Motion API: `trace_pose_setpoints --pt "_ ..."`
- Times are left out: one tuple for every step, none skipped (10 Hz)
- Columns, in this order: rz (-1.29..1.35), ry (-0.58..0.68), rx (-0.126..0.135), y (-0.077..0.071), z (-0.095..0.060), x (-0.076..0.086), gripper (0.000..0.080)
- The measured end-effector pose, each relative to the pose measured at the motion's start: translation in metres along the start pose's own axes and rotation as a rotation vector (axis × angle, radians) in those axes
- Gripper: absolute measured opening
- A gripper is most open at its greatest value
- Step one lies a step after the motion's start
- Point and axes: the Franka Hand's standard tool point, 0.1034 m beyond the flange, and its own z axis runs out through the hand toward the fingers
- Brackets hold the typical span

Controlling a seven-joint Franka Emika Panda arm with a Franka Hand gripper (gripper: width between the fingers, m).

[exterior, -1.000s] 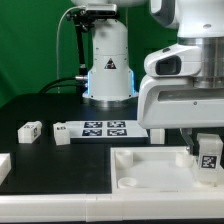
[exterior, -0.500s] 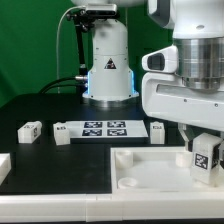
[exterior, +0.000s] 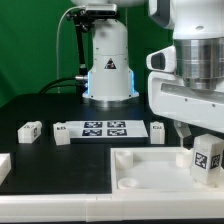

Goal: Assemble one leg

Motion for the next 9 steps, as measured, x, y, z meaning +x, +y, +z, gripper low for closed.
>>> trace_pose_setpoints --pt "-0.037 0.0 0.0 -0.0005 -0.0001 -0.0008 0.0629" --pt "-0.142 0.0 0.0 -0.0013 -0.0004 -0.002 0.0644" --pt "-0.321 0.002 -0.002 -0.0021 -0.0002 -0.0035 0.0648" --pt "-0.462 0.001 -0.005 -0.0023 -0.0001 -0.0043 0.0648" --pt "-0.567 -0.003 -0.008 -0.0025 -0.0002 -0.0042 0.0649" --pt "-0.7 -0.008 -0.019 -0.0022 0.0 -0.0042 0.0649" --pt "-0.773 -0.009 -0.019 -0.0022 0.0002 -0.0042 0.0649" --pt "-0.897 -0.008 -0.021 -0.0015 0.0006 -0.0037 0.0649" --pt "-0.996 -0.005 -0.027 -0.0018 0.0006 -0.004 0.0649"
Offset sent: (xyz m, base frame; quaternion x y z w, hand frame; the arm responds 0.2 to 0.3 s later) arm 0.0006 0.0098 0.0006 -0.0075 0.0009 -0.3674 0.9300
